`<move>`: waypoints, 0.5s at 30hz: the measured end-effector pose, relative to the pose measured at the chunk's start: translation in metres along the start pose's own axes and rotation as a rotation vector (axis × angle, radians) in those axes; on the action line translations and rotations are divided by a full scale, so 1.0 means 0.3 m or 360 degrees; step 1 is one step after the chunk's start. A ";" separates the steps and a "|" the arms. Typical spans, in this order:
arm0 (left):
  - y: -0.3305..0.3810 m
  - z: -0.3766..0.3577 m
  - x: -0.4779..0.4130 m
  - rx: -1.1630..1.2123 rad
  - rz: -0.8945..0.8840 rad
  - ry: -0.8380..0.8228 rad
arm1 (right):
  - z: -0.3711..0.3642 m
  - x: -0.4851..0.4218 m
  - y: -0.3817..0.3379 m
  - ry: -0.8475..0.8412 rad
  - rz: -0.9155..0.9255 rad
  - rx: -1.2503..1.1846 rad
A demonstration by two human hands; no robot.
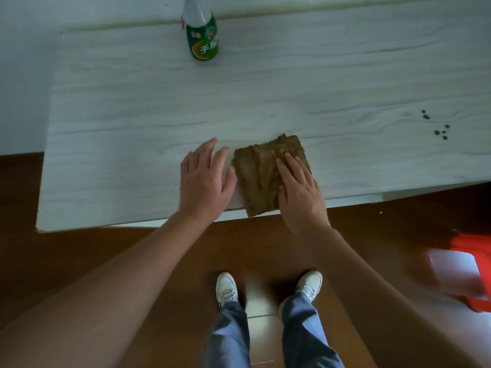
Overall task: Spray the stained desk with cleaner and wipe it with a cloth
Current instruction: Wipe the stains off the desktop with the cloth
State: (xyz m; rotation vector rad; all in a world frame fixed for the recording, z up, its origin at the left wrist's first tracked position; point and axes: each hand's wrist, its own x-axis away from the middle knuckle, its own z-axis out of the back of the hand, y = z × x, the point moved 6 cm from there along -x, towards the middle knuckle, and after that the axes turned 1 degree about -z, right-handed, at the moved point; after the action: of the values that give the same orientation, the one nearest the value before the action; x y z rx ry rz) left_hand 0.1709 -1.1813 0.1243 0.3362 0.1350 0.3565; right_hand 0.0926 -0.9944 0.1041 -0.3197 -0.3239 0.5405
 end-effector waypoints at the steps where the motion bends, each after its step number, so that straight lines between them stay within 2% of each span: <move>1: 0.046 -0.028 -0.019 0.0008 0.0018 -0.0031 | 0.030 -0.012 0.066 0.0002 -0.0058 0.0002; 11: 0.458 -0.231 -0.232 0.0021 -0.0008 -0.0139 | 0.331 -0.060 0.739 0.0134 -0.0517 0.0031; 15: 0.623 -0.337 -0.332 0.0014 -0.0031 -0.0226 | 0.407 -0.060 0.895 0.0159 -0.0549 0.0008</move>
State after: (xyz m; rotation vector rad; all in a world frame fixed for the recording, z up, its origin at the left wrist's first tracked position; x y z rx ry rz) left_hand -0.0002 -1.0225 0.1014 0.3676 0.0006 0.3116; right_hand -0.0885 -0.7608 0.1087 -0.2775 -0.2731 0.1855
